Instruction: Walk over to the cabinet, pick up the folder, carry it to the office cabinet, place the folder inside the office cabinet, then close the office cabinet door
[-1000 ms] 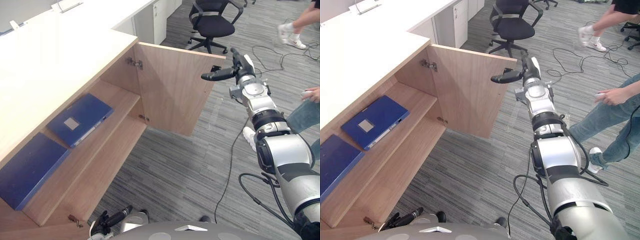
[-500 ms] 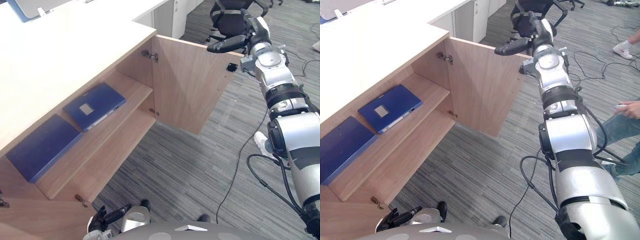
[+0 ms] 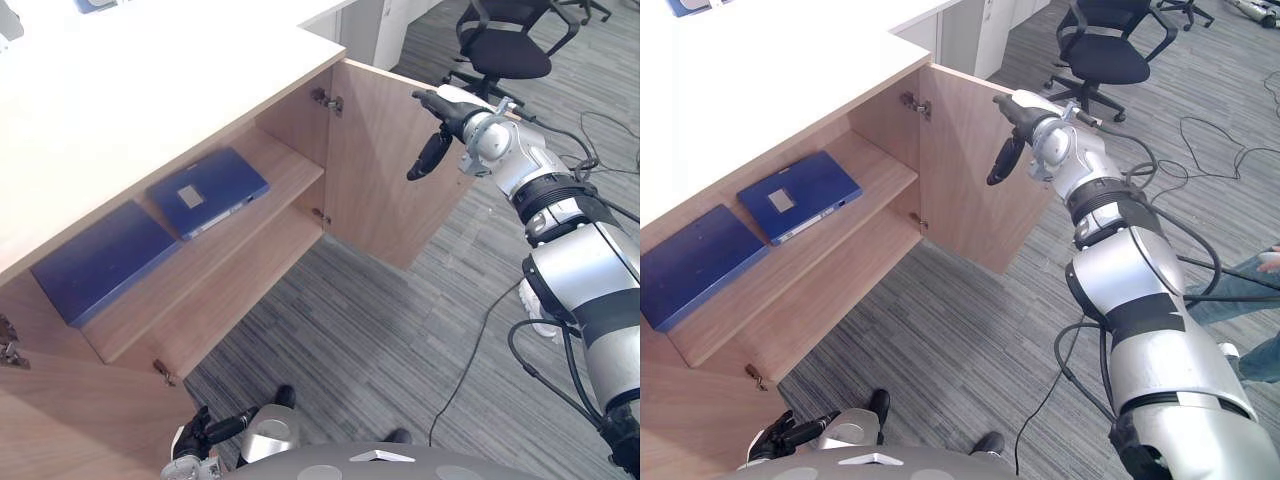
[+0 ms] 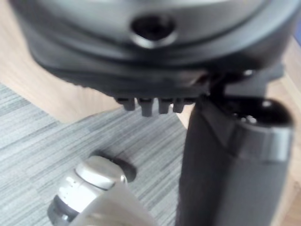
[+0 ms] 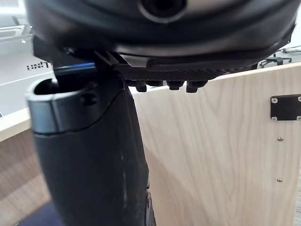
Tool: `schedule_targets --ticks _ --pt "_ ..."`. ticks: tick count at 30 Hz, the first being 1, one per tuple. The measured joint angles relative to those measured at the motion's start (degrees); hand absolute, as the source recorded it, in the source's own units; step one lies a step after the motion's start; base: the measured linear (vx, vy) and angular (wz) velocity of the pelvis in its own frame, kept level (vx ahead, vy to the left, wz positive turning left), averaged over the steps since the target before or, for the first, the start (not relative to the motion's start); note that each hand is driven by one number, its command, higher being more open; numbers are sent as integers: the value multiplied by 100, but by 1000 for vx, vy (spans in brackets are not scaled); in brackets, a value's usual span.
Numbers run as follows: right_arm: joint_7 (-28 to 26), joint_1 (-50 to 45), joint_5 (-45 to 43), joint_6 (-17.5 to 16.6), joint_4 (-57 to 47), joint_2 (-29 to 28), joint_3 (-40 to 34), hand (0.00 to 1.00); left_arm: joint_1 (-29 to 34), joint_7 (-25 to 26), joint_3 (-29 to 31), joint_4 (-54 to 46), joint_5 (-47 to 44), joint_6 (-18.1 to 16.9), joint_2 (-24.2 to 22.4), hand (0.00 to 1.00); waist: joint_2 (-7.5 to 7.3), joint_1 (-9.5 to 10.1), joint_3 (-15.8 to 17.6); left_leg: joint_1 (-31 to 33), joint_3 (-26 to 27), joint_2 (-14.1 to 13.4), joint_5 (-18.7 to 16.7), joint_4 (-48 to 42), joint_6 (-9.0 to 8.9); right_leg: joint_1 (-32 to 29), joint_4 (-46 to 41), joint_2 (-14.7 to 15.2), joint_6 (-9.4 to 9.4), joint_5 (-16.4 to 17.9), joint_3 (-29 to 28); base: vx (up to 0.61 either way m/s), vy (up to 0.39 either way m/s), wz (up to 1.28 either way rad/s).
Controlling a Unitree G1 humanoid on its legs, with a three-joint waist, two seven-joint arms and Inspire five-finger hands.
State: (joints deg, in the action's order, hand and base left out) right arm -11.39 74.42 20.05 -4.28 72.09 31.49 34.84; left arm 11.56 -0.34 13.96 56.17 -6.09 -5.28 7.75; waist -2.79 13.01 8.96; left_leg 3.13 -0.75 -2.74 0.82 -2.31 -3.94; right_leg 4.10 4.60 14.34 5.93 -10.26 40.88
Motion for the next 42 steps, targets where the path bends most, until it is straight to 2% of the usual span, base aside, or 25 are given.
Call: schedule_targets --ticks 5,8,13,18,21,27,30,33,34,35,37,38,39,41,42 --pt "83 -397 389 135 406 5 -788 100 0 -44 0 -108 0 -2 1 100 -4 105 -2 201 -264 31 90 -20 -9 -10 -1 -5 -7 7 277 -41 6 27" --pt "66 -613 433 236 478 5 -964 100 48 -56 0 -107 1 14 0 100 -4 178 -2 245 -329 29 140 3 -15 -25 -1 -18 -9 10 312 -47 11 14" --pt "35 -701 376 237 389 4 -941 100 84 -106 11 -107 0 15 0 100 -3 240 -1 261 -331 11 197 99 -23 -82 -2 -33 -14 19 297 -46 11 0" --pt "-250 -1078 -351 207 -163 3 -369 100 141 -167 17 -111 0 14 -4 100 -4 239 -1 256 -274 -6 241 173 -24 -149 -2 -35 -14 19 246 -24 13 -4" --pt "-305 -1175 -338 204 -265 -14 -148 100 150 -160 17 -111 0 14 -9 100 -5 250 0 254 -225 -9 262 193 -20 -190 -2 -31 -12 14 194 3 9 -6" --pt "-295 -1317 -278 133 -493 -23 -152 100 150 -128 12 -128 0 14 -13 100 -42 239 -4 171 -19 5 255 272 -23 -292 -4 -15 -9 3 -31 8 13 -19" --pt "-270 -1872 -223 66 -734 -97 -165 100 199 -105 -15 -221 6 15 -73 100 -83 202 -6 -17 155 83 237 366 4 -276 -12 77 24 -19 -209 14 40 -28" --pt "-347 -2518 2 44 -813 -115 -166 100 245 -109 -202 -235 147 14 -77 100 -84 12 -4 -190 267 258 141 375 155 -358 -496 422 103 146 -358 20 113 -13" --pt "-438 -2734 1 51 -817 -111 -169 100 284 -120 -260 -233 222 15 -33 100 -100 -102 2 -300 305 388 71 373 227 -409 -883 650 114 303 -419 35 140 -9" --pt "-503 -2914 1 55 -847 -74 -177 100 307 -130 -338 -232 224 16 26 100 -135 -224 21 -434 336 479 -25 371 298 -430 -1211 873 78 420 -507 44 165 -7" --pt "-579 -3137 -6 57 -998 27 -247 100 325 -167 -493 -232 266 16 128 100 -168 -320 29 -578 350 619 -101 374 410 -480 -1601 1118 -57 511 -591 28 132 -10" --pt "-586 -3291 -10 57 -1114 55 -403 100 330 -205 -574 -225 406 18 243 100 -235 -431 2 -661 395 711 -155 389 492 -667 -2057 1318 -342 579 -775 40 165 -16" --pt "-588 -3393 -16 50 -1194 79 -473 100 327 -244 -641 -226 447 19 339 100 -269 -464 -21 -691 424 720 -177 389 527 -810 -2295 1370 -554 560 -928 40 137 -16" --pt "-590 -3587 -16 35 -1333 93 -625 100 324 -291 -723 -226 448 27 465 100 -329 -543 -47 -773 440 704 -146 384 569 -976 -2537 1356 -697 408 -1229 106 73 -14" --pt "-589 -3703 -17 28 -1379 95 -747 100 318 -291 -743 -226 445 30 497 100 -359 -565 -64 -788 462 700 -140 358 599 -1052 -2594 1336 -675 287 -1426 155 71 -13"
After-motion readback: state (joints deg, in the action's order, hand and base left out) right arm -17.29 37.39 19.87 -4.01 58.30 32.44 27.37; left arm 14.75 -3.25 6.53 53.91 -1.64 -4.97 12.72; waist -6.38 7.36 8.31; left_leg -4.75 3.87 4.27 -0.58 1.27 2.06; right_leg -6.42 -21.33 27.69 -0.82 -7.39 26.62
